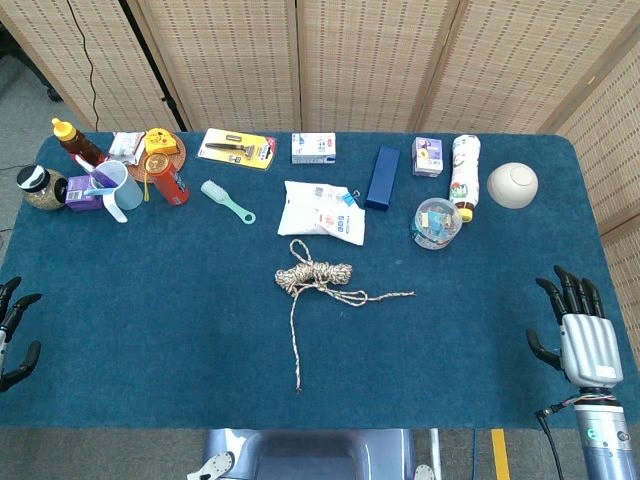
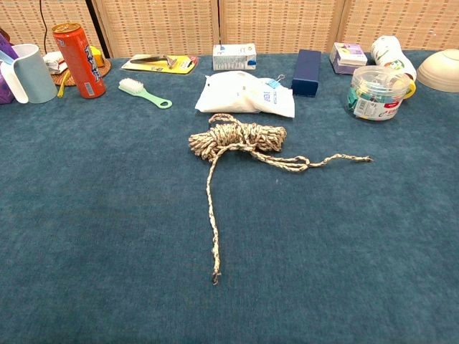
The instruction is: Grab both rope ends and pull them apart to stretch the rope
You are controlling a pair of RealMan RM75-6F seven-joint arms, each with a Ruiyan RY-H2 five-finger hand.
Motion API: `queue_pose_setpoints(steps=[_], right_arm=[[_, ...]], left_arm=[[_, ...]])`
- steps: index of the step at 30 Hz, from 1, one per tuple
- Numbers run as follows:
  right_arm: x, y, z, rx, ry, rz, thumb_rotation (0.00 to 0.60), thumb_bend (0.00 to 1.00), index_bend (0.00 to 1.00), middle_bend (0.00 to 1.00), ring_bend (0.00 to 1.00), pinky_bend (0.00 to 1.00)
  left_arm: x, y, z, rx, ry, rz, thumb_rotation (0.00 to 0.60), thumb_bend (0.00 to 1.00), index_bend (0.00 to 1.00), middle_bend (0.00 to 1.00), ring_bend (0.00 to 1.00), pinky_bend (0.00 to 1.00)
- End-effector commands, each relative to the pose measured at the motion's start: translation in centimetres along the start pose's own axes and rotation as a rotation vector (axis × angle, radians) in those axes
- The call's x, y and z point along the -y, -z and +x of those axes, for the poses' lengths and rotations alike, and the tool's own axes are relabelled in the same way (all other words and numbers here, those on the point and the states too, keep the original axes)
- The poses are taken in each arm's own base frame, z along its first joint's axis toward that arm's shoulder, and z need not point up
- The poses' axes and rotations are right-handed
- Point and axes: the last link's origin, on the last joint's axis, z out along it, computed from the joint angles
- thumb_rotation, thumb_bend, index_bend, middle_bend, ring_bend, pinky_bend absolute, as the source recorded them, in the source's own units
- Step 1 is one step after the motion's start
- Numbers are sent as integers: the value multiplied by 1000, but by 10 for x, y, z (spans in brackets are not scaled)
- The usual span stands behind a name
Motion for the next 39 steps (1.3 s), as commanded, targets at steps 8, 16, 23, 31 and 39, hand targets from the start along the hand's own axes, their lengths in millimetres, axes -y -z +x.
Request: queue_pose_setpoints(steps=[8, 16, 23, 31, 39], right_arm=[[2, -3, -2, 4, -8, 5, 600, 375, 150, 40, 0, 0], [4, -4, -1, 3, -35, 14, 600, 373, 212, 100, 0, 0], [6, -7, -2, 12, -69, 30, 600, 374, 354, 124, 0, 0], [21, -23, -6, 57, -88, 92, 600, 374, 403, 122, 0, 0], [48, -54, -16, 116, -119, 175, 600, 374, 411, 110, 0, 0]], left_arm=[[1, -4, 3, -15, -8, -4, 600, 423, 192, 59, 43, 0], [-1, -11, 12, -29, -3, -23, 600, 424, 192, 61, 43, 0], [-7, -18, 17, -32, -13, -53, 600, 423, 201, 62, 43, 0], [-15, -27, 21, -37, -28, -85, 600, 423, 202, 62, 43, 0], [-18, -33, 28, -47, -35, -95, 600, 423, 202, 62, 43, 0]])
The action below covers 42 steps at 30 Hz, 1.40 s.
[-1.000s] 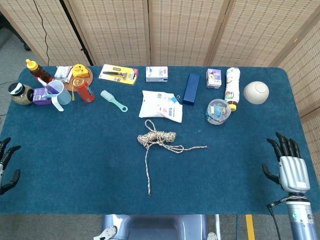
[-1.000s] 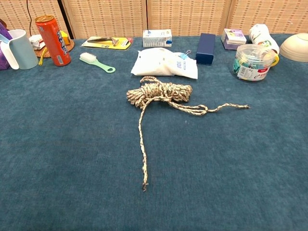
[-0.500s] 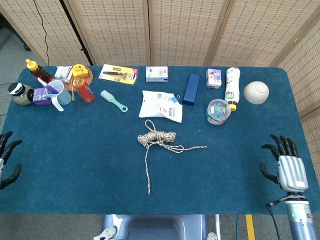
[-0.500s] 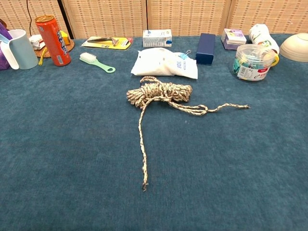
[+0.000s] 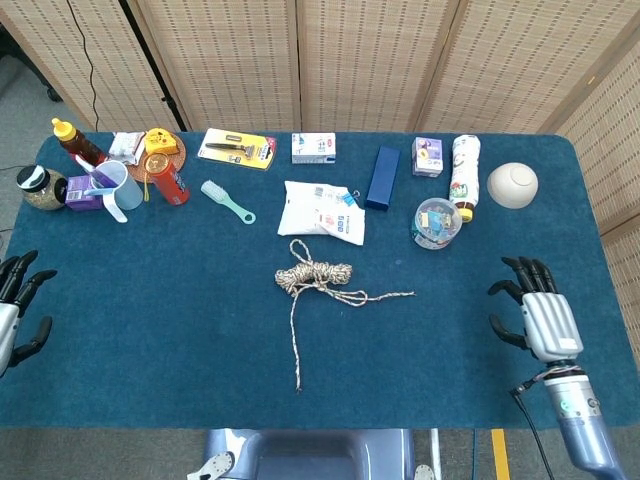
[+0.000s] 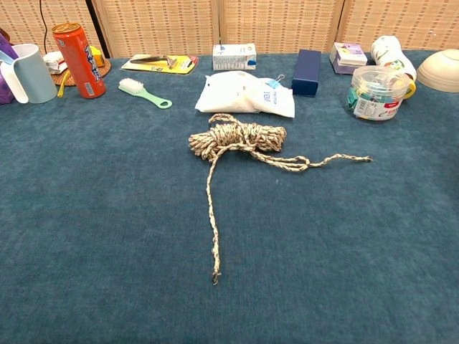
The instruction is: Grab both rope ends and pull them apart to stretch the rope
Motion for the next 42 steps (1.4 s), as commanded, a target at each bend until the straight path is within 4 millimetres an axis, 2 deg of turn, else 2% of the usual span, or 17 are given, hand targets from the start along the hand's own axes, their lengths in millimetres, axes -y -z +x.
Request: queue_pose_setpoints(steps=[1, 8, 22, 30, 42], right_arm=[[10, -17, -5, 22, -12, 34, 600, 374, 409, 110, 0, 0], [27, -46, -25, 93, -5, 74, 600, 374, 413, 110, 0, 0], [41, -94, -69, 199, 31, 82, 600, 374, 462, 143, 0, 0], [42, -107, -85, 224, 51, 78, 600, 373, 486, 160, 0, 0], [36, -113, -101, 259, 71, 65, 600, 372, 474, 160, 0, 0]], left_arm=[[0, -2, 2, -4, -3, 1, 600, 423, 203, 62, 43, 0], [-1, -8, 4, -11, -17, -2, 600, 423, 203, 62, 42, 0], [-2, -16, 2, -5, -20, 0, 600, 423, 202, 62, 41, 0], [-1, -20, 4, -15, -27, -1, 600, 423, 202, 62, 33, 0], [-4, -22, 8, -17, -36, -4, 600, 424, 203, 62, 30, 0]])
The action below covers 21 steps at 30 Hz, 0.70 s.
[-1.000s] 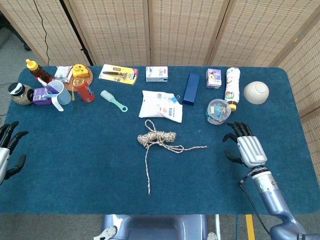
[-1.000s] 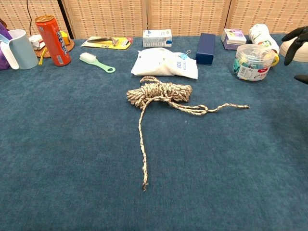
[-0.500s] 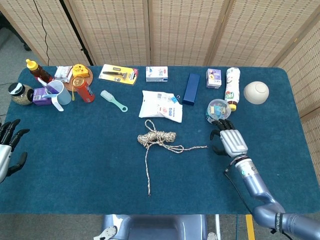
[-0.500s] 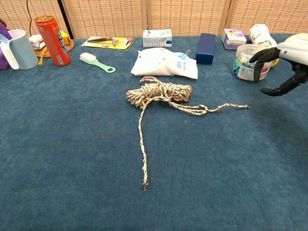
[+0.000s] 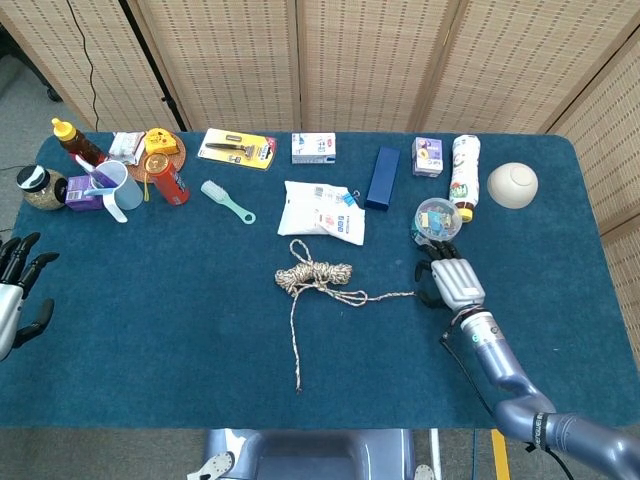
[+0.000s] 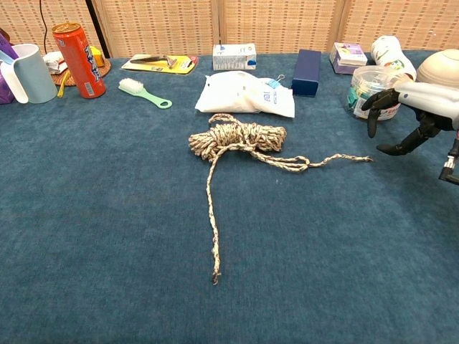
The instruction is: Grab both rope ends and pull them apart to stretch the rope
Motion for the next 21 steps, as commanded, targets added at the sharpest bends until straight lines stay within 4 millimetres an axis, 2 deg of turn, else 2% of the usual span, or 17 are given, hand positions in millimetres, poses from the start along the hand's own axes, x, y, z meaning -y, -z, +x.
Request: queue_pose_setpoints(steps=[1, 21], right_arm=[[-1, -1, -3, 9, 6, -1, 600, 373, 474, 160, 0, 0], [2, -5, -19, 43, 21, -6, 600, 373, 484, 163, 0, 0]], left_arm=[[0, 0, 0, 2, 1, 1, 600, 424, 202, 62, 30, 0], [7, 6, -2, 6, 5, 25, 600, 424, 202, 62, 22, 0]])
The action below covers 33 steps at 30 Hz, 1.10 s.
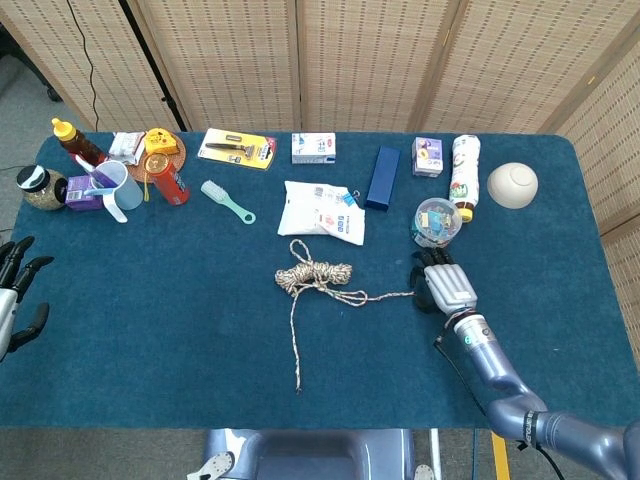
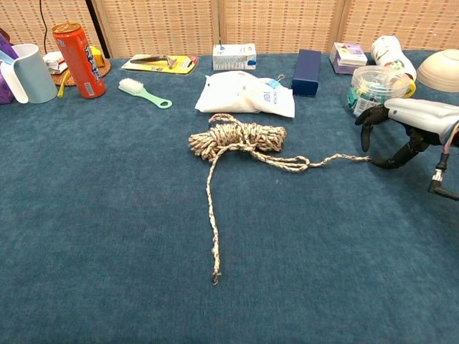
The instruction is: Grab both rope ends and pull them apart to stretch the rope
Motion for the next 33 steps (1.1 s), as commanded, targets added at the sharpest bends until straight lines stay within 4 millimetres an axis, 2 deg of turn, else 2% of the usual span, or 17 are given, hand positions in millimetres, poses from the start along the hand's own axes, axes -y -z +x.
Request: queue_pose_setpoints(steps=[1, 33], right_arm=[[0, -1, -1, 3, 1, -3, 600, 373, 486, 164, 0, 0], [3, -7, -5, 3, -12, -13, 600, 359, 533, 208, 0, 0]], left_arm=[[1, 1, -1, 2, 0, 4, 600, 424, 202, 62, 22, 0], [4, 1, -2, 5, -1, 7, 600, 424, 202, 62, 21, 0]])
